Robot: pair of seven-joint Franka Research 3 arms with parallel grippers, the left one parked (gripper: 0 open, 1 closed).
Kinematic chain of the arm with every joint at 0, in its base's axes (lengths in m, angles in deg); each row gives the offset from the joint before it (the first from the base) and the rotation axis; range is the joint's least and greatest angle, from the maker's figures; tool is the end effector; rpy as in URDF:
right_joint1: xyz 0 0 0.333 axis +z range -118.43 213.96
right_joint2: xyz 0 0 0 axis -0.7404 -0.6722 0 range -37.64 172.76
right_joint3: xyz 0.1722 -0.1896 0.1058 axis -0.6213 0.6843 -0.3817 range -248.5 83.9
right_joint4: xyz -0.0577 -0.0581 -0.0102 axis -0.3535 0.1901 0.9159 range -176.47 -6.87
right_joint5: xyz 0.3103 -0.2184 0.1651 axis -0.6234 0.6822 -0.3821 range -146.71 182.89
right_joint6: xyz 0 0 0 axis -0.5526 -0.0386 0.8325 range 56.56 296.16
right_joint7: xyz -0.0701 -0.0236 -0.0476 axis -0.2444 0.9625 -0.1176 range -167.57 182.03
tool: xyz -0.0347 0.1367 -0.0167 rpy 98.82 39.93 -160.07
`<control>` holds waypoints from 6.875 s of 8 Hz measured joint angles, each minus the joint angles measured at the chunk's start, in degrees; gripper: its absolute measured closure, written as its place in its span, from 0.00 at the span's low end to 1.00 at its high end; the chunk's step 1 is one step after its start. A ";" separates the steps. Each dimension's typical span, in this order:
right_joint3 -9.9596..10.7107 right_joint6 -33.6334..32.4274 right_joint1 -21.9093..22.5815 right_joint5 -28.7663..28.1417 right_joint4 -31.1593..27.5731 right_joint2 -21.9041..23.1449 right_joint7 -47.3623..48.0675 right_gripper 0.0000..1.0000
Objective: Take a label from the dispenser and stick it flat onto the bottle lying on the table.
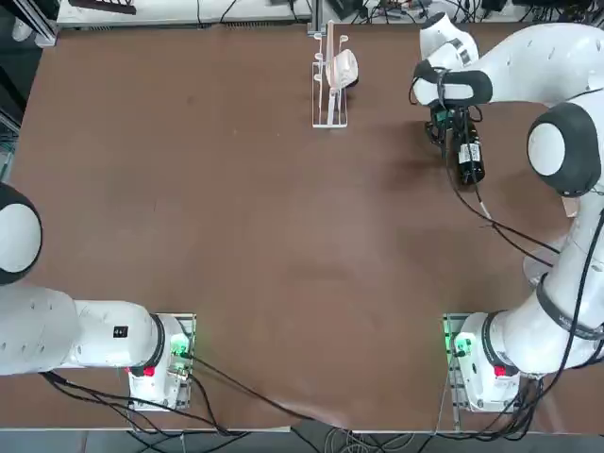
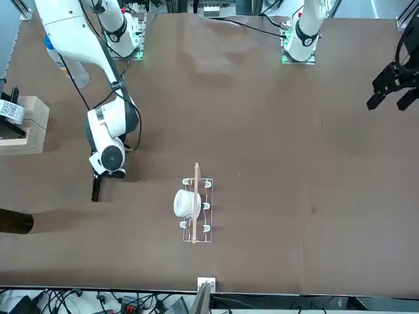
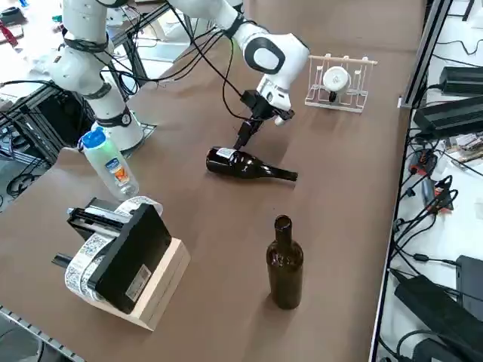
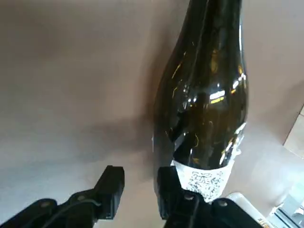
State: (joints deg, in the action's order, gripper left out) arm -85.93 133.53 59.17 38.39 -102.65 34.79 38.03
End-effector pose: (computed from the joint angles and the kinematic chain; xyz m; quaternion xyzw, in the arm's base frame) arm 0.5559 0.1075 0.1289 0.9494 -0.0461 -0.2037 0.2347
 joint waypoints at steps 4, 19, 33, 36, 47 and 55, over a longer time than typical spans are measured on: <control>-0.01 0.92 0.02 -0.01 -0.11 -0.87 0.07 0.54; -0.59 -4.70 0.98 -4.18 11.25 0.42 6.77 0.48; 0.21 -4.71 0.91 -0.83 -2.31 4.01 6.59 0.65; 0.42 -1.54 0.89 0.21 -4.20 3.97 7.74 0.65; 0.46 0.39 0.80 0.33 -6.37 3.85 7.92 0.64; 0.46 2.74 0.73 0.33 -6.41 2.82 9.51 0.64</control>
State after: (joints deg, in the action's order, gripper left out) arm -85.47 136.27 59.91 38.72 -109.06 37.61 47.53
